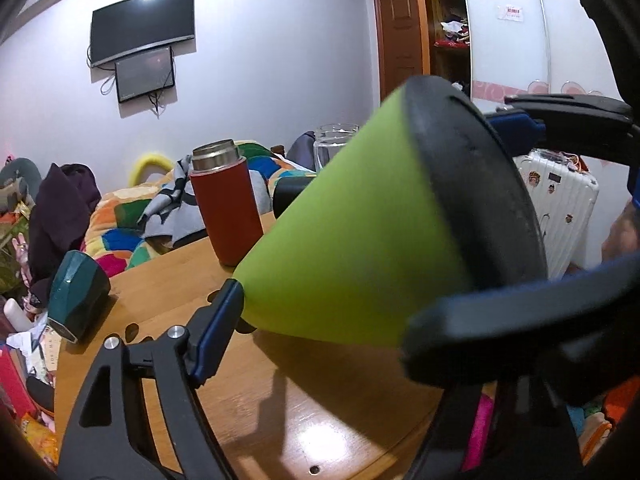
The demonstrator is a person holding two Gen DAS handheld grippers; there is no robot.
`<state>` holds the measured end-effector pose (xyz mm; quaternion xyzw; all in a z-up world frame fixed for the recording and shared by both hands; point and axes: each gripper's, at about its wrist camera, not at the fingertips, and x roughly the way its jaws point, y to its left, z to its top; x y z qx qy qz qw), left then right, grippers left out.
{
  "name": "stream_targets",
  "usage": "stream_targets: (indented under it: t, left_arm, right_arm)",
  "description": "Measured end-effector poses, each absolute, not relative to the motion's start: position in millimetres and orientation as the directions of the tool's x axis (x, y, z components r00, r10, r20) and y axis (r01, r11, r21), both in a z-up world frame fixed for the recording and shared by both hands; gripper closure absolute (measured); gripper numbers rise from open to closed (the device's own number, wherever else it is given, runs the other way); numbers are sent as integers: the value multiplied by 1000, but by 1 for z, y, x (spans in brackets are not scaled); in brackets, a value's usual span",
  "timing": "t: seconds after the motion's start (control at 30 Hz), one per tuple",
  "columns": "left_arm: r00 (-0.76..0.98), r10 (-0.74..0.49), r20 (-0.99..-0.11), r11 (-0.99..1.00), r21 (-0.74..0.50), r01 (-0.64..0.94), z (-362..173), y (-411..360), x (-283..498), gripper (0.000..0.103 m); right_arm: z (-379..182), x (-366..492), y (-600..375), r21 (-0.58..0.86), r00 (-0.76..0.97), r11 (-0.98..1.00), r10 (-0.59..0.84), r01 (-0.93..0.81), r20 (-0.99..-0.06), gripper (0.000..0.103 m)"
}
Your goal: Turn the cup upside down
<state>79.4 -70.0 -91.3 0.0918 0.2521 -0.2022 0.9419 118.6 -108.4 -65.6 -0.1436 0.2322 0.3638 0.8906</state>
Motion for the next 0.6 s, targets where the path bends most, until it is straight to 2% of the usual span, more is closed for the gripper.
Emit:
stream_targets:
  t: [0.2,0.33,0.6]
  left_arm:
    - [795,-331,-509,909,55,414,-86,-64,81,39]
    - [776,-346,-528,907,25,421,-90,-63,84,39]
    - [800,-304,-517,911,88,403,-90,-65,68,39]
  right_arm:
    - [-69,110,-113,-78,598,662,613,-746,-517,33]
    - [-74,116,-110,-70,593,661,615,-747,-520,33]
    - [-82,126,-118,9,546,644,656,-765,-521,32]
